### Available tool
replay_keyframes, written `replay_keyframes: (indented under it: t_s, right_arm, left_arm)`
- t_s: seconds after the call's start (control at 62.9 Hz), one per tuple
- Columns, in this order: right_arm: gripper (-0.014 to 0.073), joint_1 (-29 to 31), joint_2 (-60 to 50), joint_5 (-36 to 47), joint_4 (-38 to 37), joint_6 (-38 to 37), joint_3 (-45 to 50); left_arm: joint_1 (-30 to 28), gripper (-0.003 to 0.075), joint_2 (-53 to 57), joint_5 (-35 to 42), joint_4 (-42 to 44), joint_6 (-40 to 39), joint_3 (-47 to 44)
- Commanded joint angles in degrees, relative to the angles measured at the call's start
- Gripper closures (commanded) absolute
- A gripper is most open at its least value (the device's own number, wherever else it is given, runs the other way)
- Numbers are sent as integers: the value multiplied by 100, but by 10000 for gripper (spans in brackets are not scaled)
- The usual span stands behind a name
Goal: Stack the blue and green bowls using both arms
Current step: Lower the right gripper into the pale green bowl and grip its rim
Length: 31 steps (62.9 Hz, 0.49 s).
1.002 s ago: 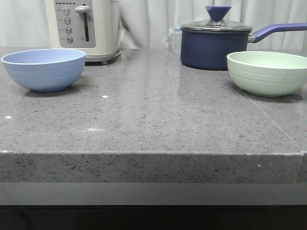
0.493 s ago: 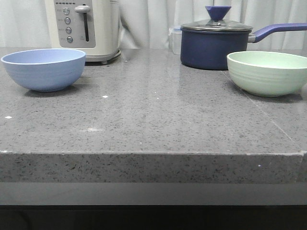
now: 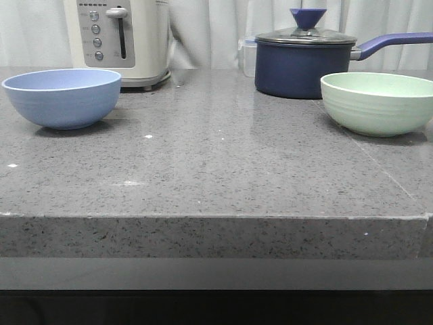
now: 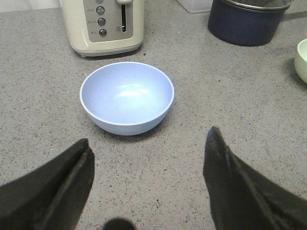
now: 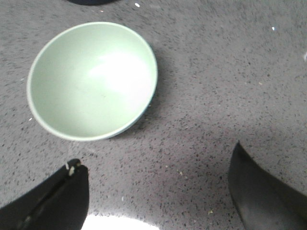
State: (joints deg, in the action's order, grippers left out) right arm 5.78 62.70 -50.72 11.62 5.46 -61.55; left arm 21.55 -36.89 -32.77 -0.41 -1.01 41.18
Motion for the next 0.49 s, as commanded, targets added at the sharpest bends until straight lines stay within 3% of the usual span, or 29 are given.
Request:
replay_keyframes:
  t_s: [0.0, 0.27, 0.477]
  right_arm:
    - [-12, 193, 469, -149, 282, 64, -630]
    - [4, 237, 1879, -424, 1093, 498, -1506]
    - [130, 237, 2685, -229, 1257, 498, -1780]
  left_arm:
    - [52, 248, -35, 398, -29, 12, 162]
    - [52, 248, -35, 398, -29, 12, 162]
    - [52, 248, -35, 398, -29, 12, 162]
